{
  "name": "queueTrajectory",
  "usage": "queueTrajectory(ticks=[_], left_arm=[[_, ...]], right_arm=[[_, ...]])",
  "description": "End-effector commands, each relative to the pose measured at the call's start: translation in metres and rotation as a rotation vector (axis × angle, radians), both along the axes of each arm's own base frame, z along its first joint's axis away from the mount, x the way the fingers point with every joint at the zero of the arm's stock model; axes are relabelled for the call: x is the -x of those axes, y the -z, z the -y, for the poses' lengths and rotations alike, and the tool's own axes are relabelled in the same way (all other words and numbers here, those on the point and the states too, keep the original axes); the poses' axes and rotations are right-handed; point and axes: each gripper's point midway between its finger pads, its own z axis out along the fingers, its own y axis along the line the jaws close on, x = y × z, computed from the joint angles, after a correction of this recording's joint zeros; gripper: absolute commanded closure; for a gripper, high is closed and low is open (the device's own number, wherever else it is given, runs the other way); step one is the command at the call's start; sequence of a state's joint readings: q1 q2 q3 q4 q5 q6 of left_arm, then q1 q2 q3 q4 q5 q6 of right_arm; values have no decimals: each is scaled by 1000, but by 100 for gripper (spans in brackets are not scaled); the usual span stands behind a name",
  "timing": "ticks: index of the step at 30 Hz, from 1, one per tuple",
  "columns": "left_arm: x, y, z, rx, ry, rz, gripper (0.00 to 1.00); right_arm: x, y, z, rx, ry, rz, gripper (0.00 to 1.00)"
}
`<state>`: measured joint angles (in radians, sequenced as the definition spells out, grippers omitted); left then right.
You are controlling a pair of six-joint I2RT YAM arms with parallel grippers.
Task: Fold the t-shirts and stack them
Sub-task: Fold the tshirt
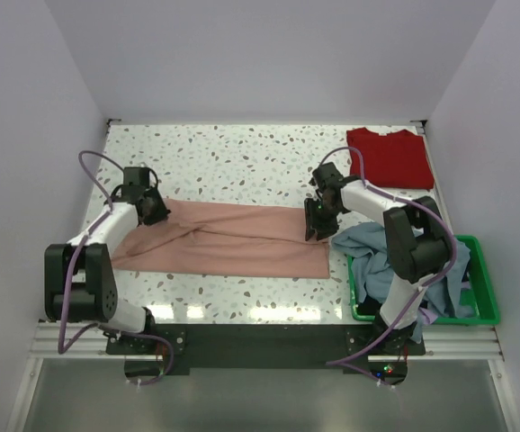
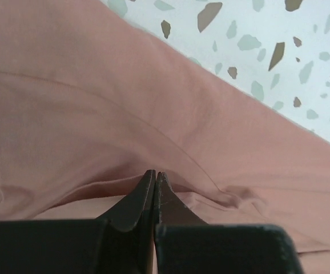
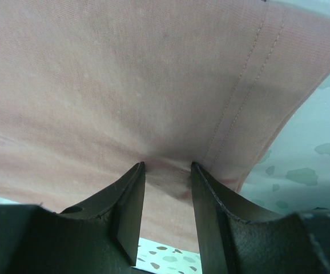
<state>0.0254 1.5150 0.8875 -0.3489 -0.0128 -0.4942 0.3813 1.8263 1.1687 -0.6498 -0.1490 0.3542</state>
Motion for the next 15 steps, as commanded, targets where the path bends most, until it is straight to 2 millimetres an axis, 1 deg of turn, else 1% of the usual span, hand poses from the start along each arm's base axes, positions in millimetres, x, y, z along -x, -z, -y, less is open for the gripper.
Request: queueTrajectory(ticks=[1, 2, 3, 4, 7, 8, 10, 11, 13, 15], left_arm=[[13, -13, 10, 38, -23, 39, 100], [16, -13, 10, 46, -34, 39, 100], [20, -17, 19, 51, -15, 52, 100], [28, -11, 22, 54, -10, 32, 100], [42, -5, 27, 70, -19, 9, 100], [45, -8, 32, 81, -20, 19, 100], [53, -6, 39, 96, -22, 10, 100], [55, -9, 41, 102, -25, 18, 100], [63, -6, 43, 105, -28, 2, 100], [66, -9, 42, 101, -47, 7, 100]], right_arm=[[-5, 8, 0, 23, -9, 0, 58], [-5, 8, 0, 22, -11, 1, 58], [-5, 9, 0, 24, -12, 0, 58], [-6, 8, 0, 22, -13, 1, 58], [-6, 9, 0, 24, -13, -4, 58], [-6, 9, -1, 23, -16, -3, 58], [-6, 9, -1, 23, -15, -5, 58], [-7, 9, -2, 21, -15, -4, 58], [-7, 9, -3, 19, -15, -5, 58], [-7, 9, -4, 19, -18, -3, 58]])
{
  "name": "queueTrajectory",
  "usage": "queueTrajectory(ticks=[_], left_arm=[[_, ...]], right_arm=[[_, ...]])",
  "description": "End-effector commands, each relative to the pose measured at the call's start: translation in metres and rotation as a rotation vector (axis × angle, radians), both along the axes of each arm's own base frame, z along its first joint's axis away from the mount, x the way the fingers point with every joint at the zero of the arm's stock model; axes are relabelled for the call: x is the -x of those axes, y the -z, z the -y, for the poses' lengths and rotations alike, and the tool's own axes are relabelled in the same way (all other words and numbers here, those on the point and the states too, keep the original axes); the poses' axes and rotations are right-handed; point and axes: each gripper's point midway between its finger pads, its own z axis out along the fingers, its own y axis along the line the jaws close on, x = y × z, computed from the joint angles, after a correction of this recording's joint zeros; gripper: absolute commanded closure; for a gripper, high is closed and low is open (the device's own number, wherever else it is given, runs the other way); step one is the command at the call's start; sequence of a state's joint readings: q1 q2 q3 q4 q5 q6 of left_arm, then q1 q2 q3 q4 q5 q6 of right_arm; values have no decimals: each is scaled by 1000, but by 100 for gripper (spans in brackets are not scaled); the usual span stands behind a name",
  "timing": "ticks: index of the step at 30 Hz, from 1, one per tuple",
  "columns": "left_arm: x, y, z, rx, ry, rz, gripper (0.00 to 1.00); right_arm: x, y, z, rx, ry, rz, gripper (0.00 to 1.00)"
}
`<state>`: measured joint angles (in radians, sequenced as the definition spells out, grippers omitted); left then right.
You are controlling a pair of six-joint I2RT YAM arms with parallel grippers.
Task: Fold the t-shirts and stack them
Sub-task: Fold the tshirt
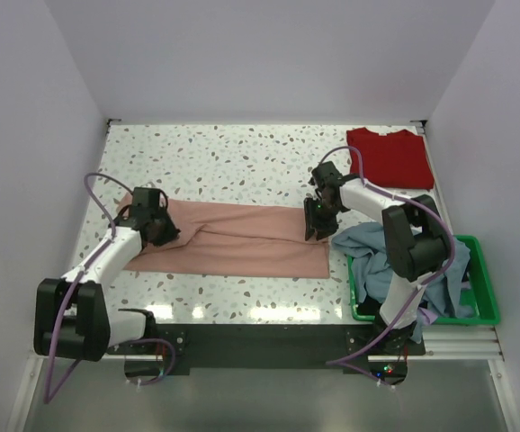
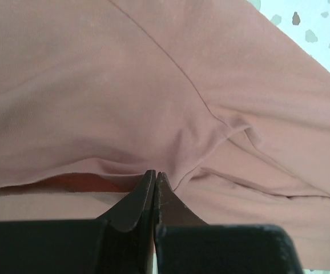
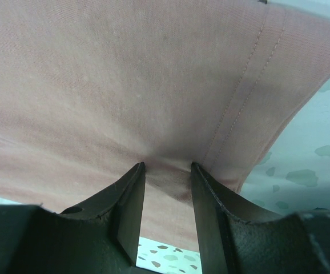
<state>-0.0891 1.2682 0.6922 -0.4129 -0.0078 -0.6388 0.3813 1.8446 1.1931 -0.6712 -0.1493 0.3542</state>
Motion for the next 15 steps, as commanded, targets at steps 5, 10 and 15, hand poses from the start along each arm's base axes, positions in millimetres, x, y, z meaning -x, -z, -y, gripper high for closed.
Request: queueTrajectory(ticks=[5, 10, 15], left_arm=[[17, -10, 2, 26, -70, 13, 100], [30, -8, 9, 72, -71, 17, 72], [36, -28, 36, 217, 5, 96, 62]], right_arm=[[-6, 9, -4, 16, -22, 11, 58], [-5, 9, -4, 17, -24, 8, 58], [-4, 10, -4, 19, -24, 5, 58]])
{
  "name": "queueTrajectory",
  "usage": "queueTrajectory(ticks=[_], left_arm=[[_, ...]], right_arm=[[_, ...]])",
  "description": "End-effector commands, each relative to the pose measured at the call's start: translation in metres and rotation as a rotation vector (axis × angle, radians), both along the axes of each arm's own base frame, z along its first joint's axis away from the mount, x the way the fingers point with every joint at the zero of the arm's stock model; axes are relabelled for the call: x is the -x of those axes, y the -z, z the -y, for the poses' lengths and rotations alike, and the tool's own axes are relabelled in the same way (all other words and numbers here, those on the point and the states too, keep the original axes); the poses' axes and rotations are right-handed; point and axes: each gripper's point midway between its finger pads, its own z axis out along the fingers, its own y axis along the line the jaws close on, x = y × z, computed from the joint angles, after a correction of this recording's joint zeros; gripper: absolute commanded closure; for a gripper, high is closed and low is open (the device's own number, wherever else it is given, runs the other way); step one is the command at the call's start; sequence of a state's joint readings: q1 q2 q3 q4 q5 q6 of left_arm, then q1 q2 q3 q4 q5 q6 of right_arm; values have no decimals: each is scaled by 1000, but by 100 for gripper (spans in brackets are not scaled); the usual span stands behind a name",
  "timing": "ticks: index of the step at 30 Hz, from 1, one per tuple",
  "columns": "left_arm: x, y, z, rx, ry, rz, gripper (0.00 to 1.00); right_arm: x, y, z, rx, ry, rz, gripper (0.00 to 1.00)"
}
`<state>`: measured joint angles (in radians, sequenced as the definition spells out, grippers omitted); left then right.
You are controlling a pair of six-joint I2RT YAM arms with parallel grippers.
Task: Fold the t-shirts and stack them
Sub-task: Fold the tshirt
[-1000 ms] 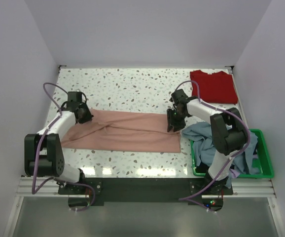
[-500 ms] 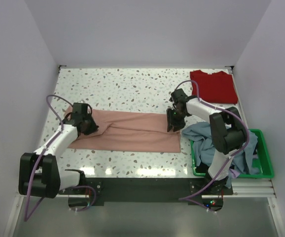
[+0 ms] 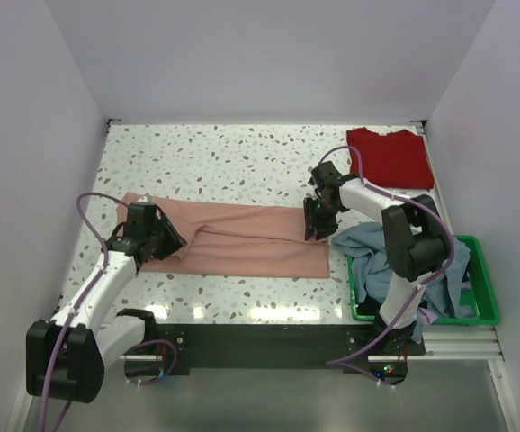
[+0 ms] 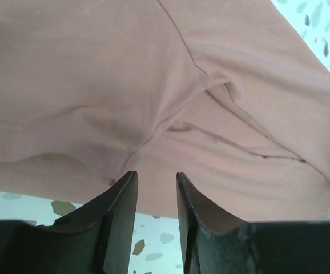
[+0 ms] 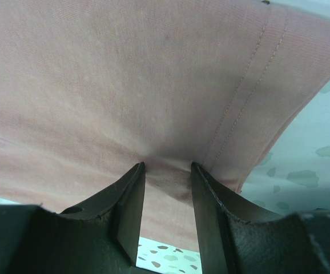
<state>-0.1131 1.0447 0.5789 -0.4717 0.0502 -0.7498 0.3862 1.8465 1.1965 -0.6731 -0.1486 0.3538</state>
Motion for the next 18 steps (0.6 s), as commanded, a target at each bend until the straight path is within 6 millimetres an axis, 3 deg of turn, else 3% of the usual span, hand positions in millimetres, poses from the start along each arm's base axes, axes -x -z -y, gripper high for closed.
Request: queueTrajectory(ticks=[1, 7, 14, 18], left_arm=[[2, -18, 20, 102, 44, 64, 61], [0, -27, 4, 44, -33, 77, 55], [-30, -18, -12, -47, -93, 60, 55], [-46, -24, -9, -49, -66, 89, 57]], right_arm=[[-4, 11, -2, 21, -20, 3, 58], [-9, 0, -5, 13, -24, 23, 58], [-12, -21, -3, 22, -23, 58, 58], [-17, -37, 5, 61, -25, 108, 58]])
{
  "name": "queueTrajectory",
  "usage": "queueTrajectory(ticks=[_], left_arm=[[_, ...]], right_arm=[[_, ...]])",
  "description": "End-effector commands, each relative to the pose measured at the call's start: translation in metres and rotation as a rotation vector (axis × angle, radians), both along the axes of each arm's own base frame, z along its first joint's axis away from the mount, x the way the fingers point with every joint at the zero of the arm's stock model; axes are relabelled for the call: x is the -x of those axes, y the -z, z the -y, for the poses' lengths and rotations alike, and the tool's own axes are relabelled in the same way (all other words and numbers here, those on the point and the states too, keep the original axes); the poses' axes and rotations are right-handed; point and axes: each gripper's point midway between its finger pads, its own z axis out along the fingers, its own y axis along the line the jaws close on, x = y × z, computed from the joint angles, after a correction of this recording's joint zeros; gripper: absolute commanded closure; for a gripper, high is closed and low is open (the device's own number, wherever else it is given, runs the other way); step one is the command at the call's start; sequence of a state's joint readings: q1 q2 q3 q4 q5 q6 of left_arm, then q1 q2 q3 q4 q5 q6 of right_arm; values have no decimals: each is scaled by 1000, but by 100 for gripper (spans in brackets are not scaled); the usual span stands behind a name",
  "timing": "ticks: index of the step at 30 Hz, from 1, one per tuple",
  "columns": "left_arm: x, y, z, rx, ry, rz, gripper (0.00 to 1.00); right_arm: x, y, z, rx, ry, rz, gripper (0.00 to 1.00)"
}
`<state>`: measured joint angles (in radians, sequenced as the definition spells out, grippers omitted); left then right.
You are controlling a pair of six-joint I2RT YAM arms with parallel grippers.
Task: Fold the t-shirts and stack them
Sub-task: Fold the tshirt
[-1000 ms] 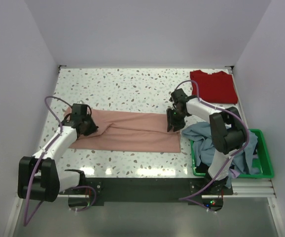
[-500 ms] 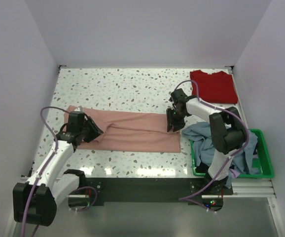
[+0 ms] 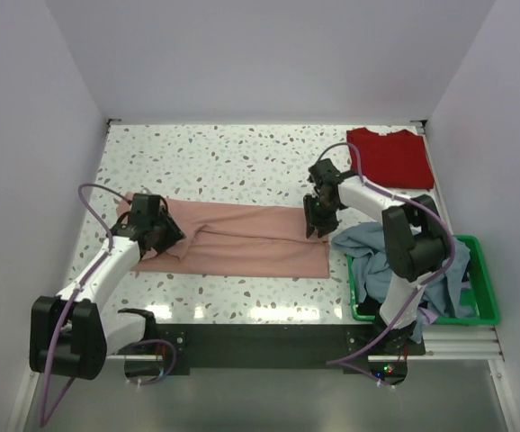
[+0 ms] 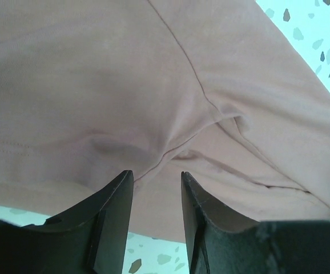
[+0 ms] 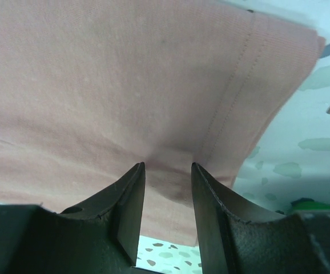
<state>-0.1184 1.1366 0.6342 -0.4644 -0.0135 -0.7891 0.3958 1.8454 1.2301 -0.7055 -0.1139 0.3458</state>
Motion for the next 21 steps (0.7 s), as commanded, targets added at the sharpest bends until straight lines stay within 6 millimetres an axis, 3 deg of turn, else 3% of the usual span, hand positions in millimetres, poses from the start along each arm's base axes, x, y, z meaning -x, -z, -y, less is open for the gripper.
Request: queueTrajectory(ticks=[1, 5, 7, 10, 13, 14, 21], left_arm=[[-32, -29, -1, -19, 2, 123, 57], [-38, -47, -10, -18, -21, 171, 52], [-36, -41, -32, -24, -63, 144, 52], [-35, -39, -71, -34, -119, 148, 52], [-40, -37, -95, -66, -124, 150, 51], [-41, -25, -97, -59, -119, 109, 51], [-68, -4, -105, -49, -89, 135, 54]], right_arm=[[-17, -39, 3, 32, -17, 117, 58], [-22, -68, -7, 40, -45, 181, 56], [-26, -84, -22, 10, -58, 217, 55], [-21, -91, -56, -34, -108, 238, 55], [-16, -74, -82, -104, -98, 183, 55], [-17, -70, -84, -112, -86, 175, 55], [-27, -27, -80, -27, -84, 131, 55]])
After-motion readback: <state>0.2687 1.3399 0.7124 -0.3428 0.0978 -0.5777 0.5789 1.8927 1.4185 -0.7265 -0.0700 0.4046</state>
